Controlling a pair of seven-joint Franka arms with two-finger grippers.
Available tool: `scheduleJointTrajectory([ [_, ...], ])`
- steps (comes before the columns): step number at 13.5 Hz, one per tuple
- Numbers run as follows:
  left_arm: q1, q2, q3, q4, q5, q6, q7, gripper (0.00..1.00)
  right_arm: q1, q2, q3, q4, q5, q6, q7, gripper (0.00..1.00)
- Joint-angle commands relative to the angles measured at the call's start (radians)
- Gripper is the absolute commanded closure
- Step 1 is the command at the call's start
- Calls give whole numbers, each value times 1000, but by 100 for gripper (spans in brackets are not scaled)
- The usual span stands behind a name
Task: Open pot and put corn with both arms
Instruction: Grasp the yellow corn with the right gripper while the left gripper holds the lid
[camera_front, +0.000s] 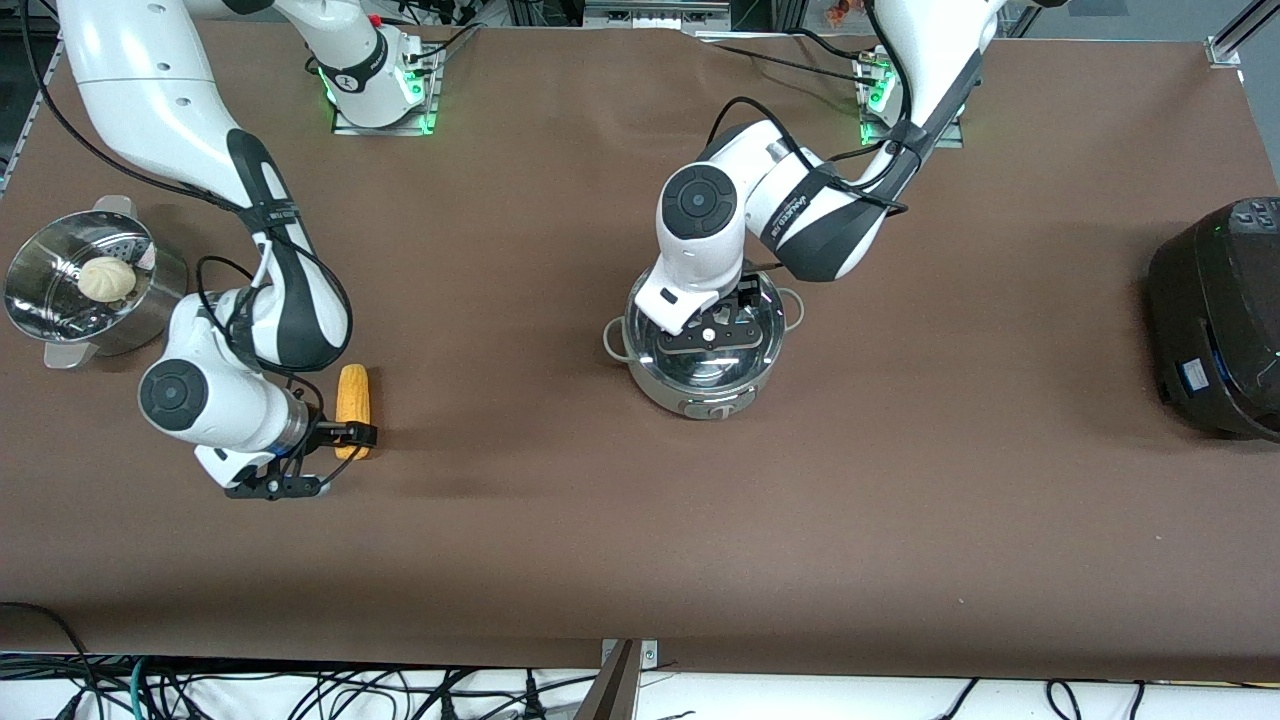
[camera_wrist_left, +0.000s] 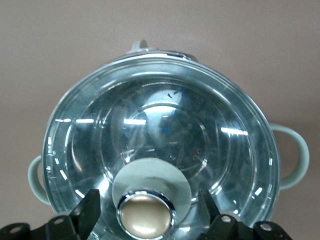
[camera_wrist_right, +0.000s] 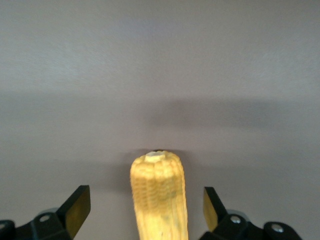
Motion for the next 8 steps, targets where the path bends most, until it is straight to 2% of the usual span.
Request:
scheduleJointTrajectory([
  [1,12,-18,-20,-14,4,-14,21,35,-5,-46,8,-117,18,80,-18,0],
  [4,9,-10,-20,-19,0,-13,21,42,-5,-49,8,-143,18,80,-18,0],
  [5,9,-10,-20,-19,0,-13,23,53,-5,-51,8,-145,18,78,-27,19],
  [6,11,-12,-20,-19,0,-13,23,72,-5,-54,8,-145,18,66,-59,69],
  [7,14,-15,-20,-18,0,-14,23,81,-5,-60,8,-145,18,46,-84,97],
  [8,14,-20,-20,-7,0,-16,21,85,-5,-60,8,-140,18,23,-99,100],
])
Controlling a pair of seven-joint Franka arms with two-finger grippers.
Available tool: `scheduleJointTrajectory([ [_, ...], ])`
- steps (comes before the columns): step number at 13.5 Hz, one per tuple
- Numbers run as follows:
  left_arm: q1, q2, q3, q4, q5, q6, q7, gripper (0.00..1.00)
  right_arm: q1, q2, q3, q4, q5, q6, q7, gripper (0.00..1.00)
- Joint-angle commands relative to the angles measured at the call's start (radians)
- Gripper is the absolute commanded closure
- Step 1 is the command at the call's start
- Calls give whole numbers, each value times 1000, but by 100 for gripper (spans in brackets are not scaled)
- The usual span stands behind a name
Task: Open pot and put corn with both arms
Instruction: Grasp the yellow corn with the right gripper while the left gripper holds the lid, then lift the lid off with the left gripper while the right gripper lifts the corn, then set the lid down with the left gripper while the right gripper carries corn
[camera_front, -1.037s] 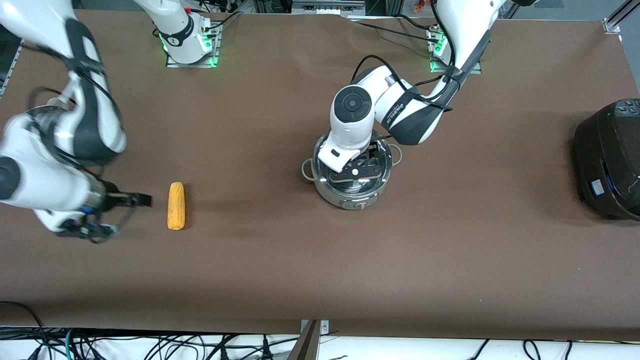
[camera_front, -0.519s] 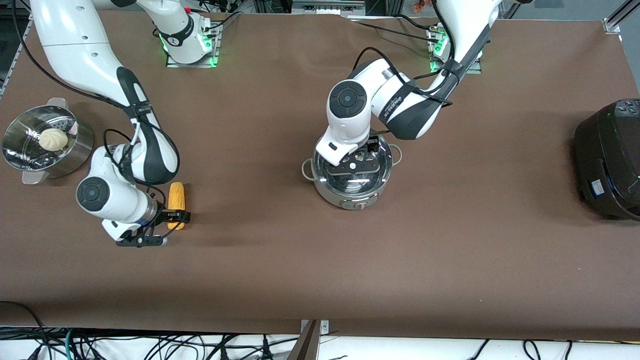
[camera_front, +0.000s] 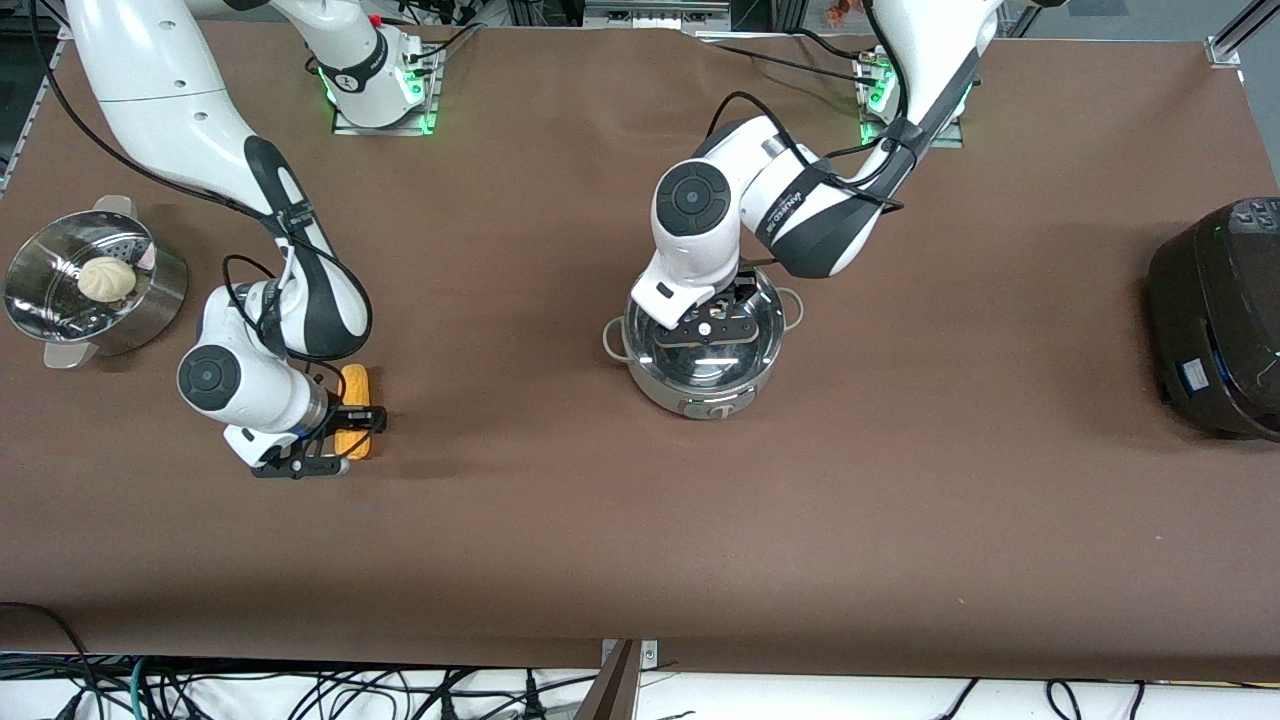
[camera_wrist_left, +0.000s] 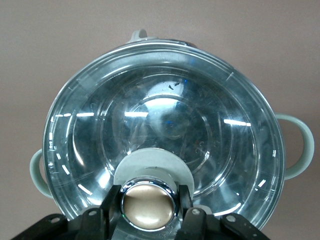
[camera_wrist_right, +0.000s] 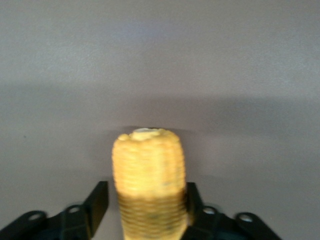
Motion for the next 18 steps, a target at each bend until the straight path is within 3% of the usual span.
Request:
scheduleJointTrajectory([
  [1,14,-39,-12,6,0,-11,14,87,-5,-45,6,-38,18,-39,-58,100],
  [3,44,-71,-16,65,-19,-116,17,87,-5,-50,6,-34,18,-62,-58,100],
  [5,98,-91,-12,153,-26,-258,163,87,-5,-97,6,-14,18,-143,-56,100],
  [7,239,-131,-13,141,-31,-300,353,86,-4,-175,22,34,69,-295,-49,100],
  [9,377,-138,-13,97,-36,-300,627,84,2,-212,81,147,168,-444,28,100],
  [11,469,-117,-10,54,-7,-248,820,83,66,-187,153,312,165,-515,236,100],
  [14,581,-126,-13,-138,43,-55,860,83,259,-66,155,532,151,-494,509,100],
  [17,612,-163,-10,-336,50,154,882,80,401,33,151,615,89,-365,663,100],
  [18,620,-158,-10,-371,67,192,882,69,425,57,152,620,67,-330,683,100],
])
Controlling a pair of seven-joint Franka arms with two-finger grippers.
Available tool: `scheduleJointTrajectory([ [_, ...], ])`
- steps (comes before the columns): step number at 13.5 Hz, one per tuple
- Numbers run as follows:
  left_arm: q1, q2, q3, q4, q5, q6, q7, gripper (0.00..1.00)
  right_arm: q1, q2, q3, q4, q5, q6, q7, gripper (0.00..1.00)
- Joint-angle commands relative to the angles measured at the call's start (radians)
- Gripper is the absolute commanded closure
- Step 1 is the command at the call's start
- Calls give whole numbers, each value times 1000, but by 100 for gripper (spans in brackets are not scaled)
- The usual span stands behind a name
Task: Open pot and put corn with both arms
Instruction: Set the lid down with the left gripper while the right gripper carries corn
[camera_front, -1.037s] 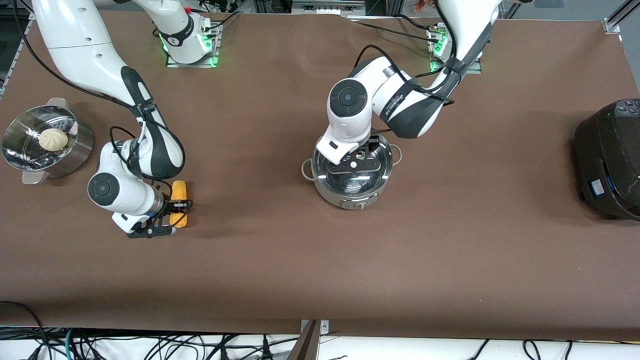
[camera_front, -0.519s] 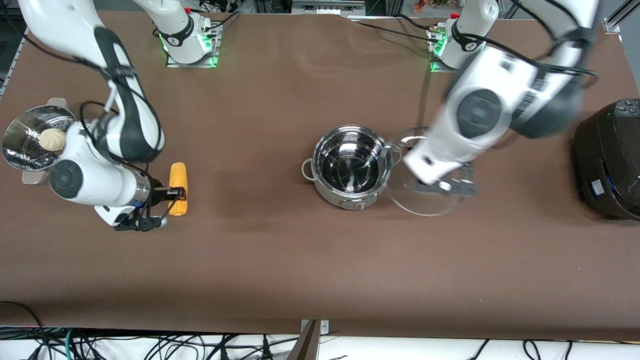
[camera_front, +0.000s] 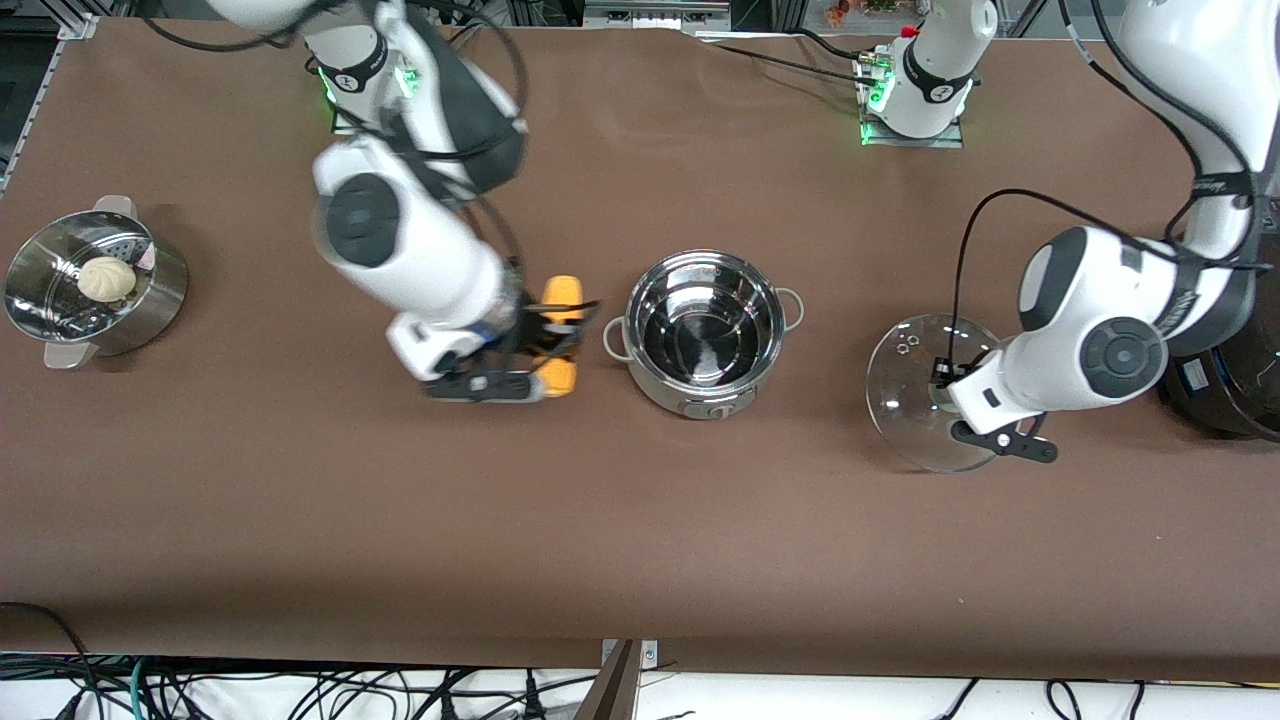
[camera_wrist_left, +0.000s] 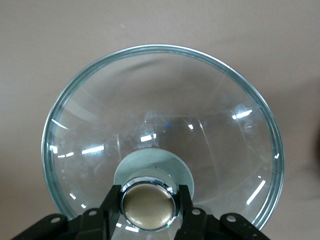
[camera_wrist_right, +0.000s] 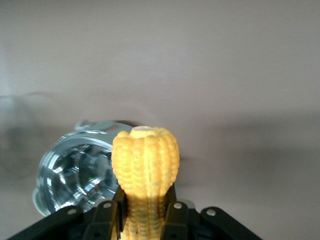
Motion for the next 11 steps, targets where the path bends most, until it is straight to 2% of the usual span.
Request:
scheduleJointTrajectory([
  [1,23,-68,-15,-149,53,111,13,52,60,114,-11,97,-51,63,50,100],
  [2,23,-73,-17,-160,60,123,8,6,85,134,-13,97,-57,80,53,100],
  [3,23,-95,-18,-152,58,94,0,0,117,151,-14,98,-66,92,54,100],
  [6,21,-232,-23,-100,9,-56,-94,0,190,184,-24,107,-69,112,141,100],
  [9,33,-431,-14,-97,-156,-127,-121,0,244,225,-59,110,-69,158,180,100],
  [11,96,-569,-14,-97,-280,-215,-104,0,260,249,-62,110,-69,186,182,100],
])
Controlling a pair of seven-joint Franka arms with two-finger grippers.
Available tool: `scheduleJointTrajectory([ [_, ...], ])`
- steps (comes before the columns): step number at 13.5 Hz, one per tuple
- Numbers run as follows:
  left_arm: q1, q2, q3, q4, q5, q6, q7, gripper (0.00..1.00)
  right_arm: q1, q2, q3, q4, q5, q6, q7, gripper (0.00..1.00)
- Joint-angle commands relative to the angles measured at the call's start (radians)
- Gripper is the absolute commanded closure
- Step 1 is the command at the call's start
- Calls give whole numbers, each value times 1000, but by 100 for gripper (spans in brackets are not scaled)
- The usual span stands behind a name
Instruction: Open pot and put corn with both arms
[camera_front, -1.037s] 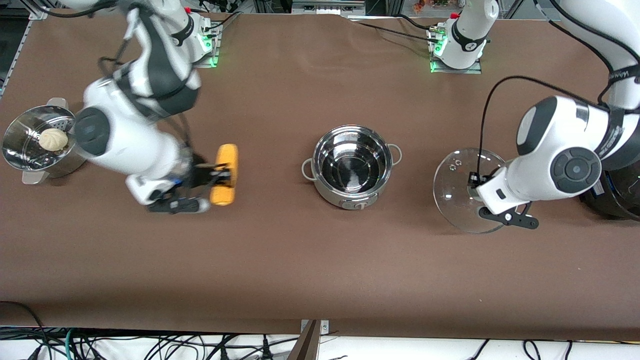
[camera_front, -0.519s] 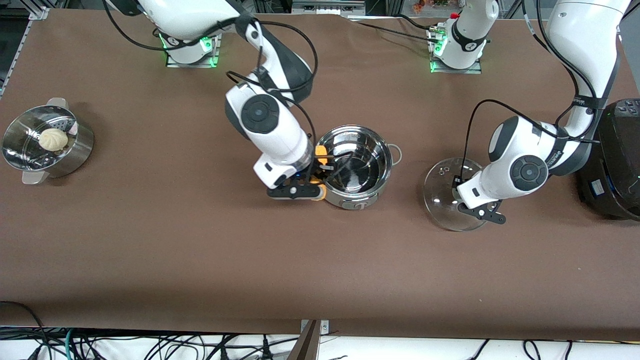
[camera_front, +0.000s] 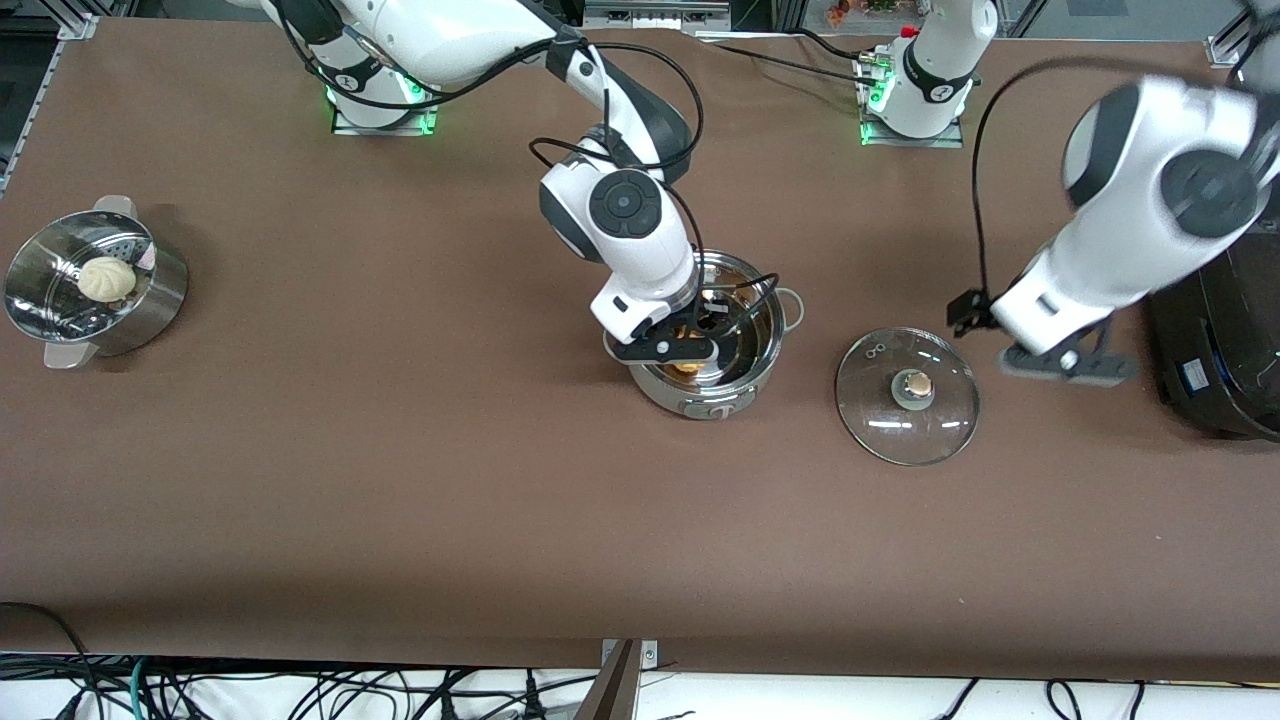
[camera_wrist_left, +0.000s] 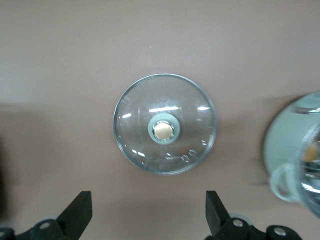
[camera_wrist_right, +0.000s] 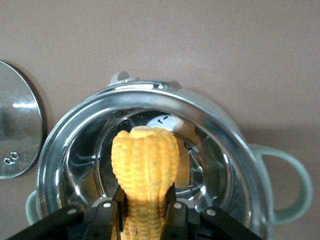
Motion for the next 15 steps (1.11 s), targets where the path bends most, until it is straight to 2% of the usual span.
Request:
scheduleJointTrajectory([
  [1,80,-187,-4,-41,-122,-102,37,0,20,56,-14,50,-15,14,18,100],
  [2,83,-217,-2,-41,-128,-126,63,0,25,57,-14,50,-15,13,18,97],
  [3,83,-217,-2,-32,-131,-130,77,0,24,57,-13,49,-15,6,18,51],
  [4,83,-211,0,-16,-131,-130,79,0,27,56,-14,47,-22,3,18,2],
  [7,81,-156,-3,43,-126,-131,74,0,27,33,-22,52,-33,-91,12,0],
  [9,95,-136,-3,53,-131,-133,77,0,16,-48,-58,67,-34,-254,-6,0],
  [11,89,-139,16,48,-131,-134,77,0,-14,-164,-126,64,-24,-369,-160,0],
  [12,34,-139,77,48,-133,-140,77,0,-80,-206,-140,62,-15,-442,-283,0],
  [14,-133,-139,255,48,-131,-142,77,0,-235,-268,-152,62,-15,-570,-425,0],
  [15,-156,-139,285,53,-131,-148,76,0,-307,-283,-164,64,-15,-583,-430,0],
])
